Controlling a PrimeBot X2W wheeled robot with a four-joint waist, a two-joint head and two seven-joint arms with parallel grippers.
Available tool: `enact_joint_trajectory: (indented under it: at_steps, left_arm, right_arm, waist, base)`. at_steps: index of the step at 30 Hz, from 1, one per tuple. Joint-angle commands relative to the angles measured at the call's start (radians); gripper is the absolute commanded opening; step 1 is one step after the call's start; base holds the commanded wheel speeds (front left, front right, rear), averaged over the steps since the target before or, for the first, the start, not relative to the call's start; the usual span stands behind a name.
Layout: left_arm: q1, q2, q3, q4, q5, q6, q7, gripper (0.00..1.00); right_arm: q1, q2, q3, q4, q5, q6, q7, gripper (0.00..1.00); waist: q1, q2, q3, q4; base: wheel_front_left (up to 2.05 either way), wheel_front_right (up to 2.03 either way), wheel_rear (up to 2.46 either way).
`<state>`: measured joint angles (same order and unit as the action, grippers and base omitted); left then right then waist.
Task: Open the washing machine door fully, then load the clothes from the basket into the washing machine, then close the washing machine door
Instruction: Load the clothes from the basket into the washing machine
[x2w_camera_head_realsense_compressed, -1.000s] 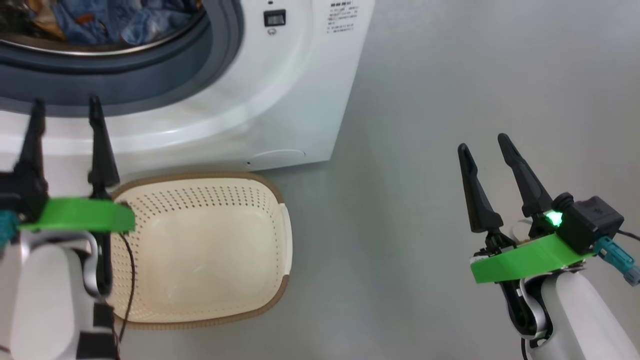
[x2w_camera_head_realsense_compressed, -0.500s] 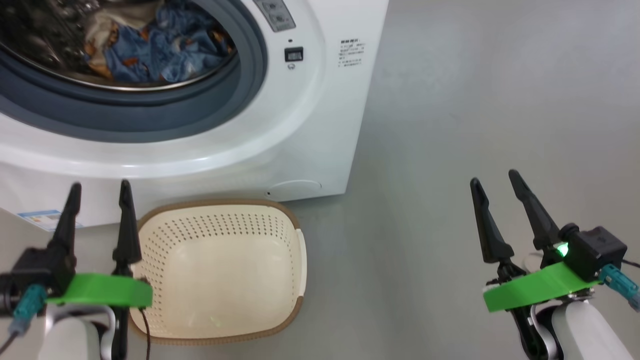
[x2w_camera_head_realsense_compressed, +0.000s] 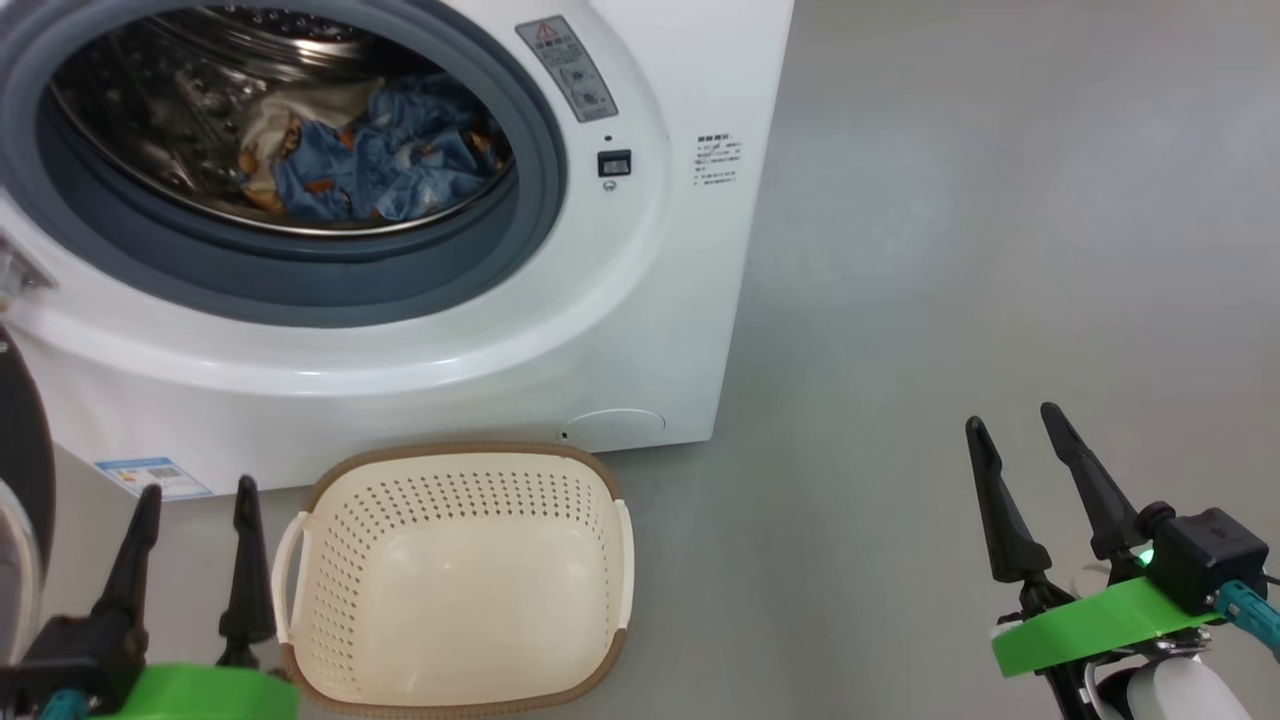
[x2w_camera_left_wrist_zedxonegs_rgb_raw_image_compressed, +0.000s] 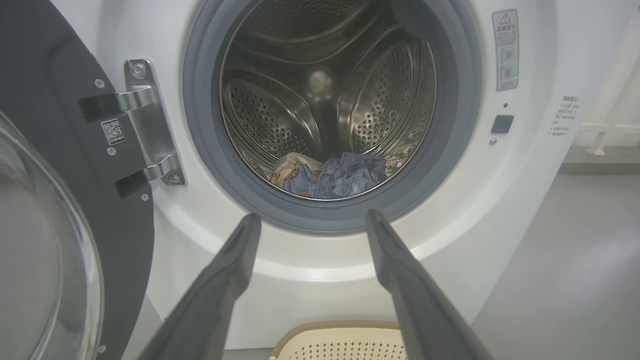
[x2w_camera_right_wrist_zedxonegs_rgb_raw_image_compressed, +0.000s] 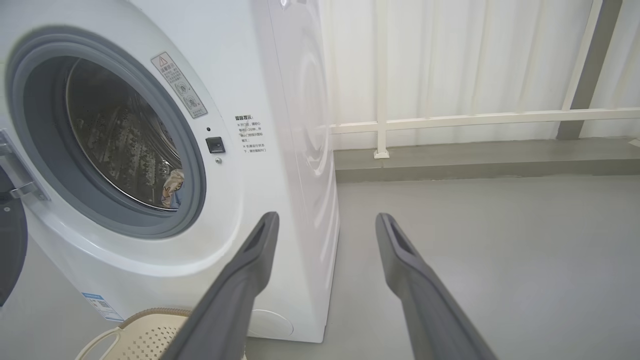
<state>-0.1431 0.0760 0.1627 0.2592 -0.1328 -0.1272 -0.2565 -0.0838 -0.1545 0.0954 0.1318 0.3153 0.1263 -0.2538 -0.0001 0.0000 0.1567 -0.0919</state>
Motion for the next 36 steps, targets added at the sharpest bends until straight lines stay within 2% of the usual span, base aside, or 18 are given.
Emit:
enact_joint_trajectory:
  at_steps: [1,12,36]
  left_arm:
    - [0.01,0.015,0.036,-0.037,-0.007,-0.003,-0.005,1.0]
    - [0.103,-0.001,0.046,-0.093,-0.011,-0.003,-0.005,1.0]
    - [0.106,0.001,0.041,-0.105,-0.013,-0.003,-0.005,1.0]
  right_arm:
    - [0.01,-0.014,0.018,-0.025,-0.002,0.004,-0.008,1.0]
    - [0.043,-0.013,0.009,-0.025,-0.001,0.004,-0.008,1.0]
    - [0.057,-0.011,0.008,-0.028,-0.005,0.004,-0.008,1.0]
  waist:
    - [0.0001,0.0,-0.01,0.005]
    - [0.0001,0.0,-0.038,0.013]
    - [0.0001,0.0,-0.041,0.01]
  base:
    - [0.0,0.0,0.0]
    - [0.0,0.0,0.0]
    - [0.0,0.0,0.0]
